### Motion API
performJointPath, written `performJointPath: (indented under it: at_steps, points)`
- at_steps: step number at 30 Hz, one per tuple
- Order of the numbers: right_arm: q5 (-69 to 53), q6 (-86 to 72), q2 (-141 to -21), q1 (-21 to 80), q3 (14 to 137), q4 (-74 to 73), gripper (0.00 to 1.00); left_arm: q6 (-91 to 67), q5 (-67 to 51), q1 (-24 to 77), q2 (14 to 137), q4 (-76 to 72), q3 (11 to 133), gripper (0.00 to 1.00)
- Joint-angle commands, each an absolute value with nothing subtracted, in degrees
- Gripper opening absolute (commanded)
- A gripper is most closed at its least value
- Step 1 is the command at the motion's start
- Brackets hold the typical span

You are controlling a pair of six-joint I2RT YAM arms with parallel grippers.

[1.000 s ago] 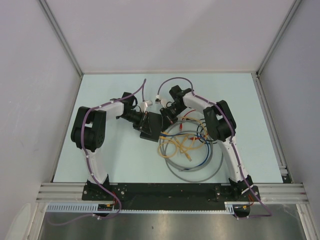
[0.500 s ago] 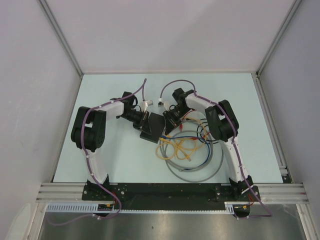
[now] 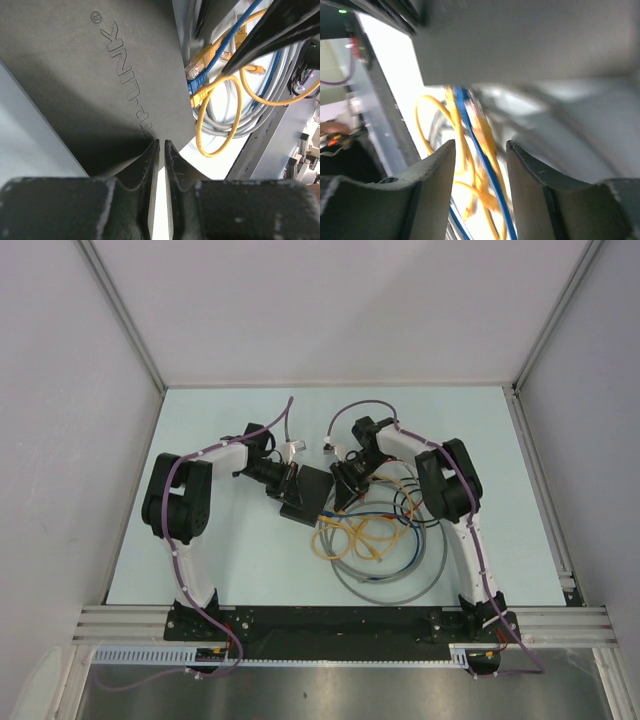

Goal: Pull the plug from the switch port

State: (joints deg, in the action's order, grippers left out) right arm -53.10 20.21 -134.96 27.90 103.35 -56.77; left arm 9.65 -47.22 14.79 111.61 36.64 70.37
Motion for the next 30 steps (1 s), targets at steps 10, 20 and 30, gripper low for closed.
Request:
performJointPath:
  at_steps: [10,20,30]
  points:
    - [-40.6,46.6,-99.6,23.0,83.8,-59.8,0.55,11.9,-42.0,15.0,105.1,34.3,70.0,0.28]
    - [-34.5,74.9,-85.3,28.6,70.3,-70.5,0.67,11.3,-42.8,14.9,104.8,33.9,69.7,0.29]
    - [-33.8,84.2,-89.3,31.6,67.0,-71.8,0.67,11.5,-42.3,15.0,104.6,33.5,69.9,0.3]
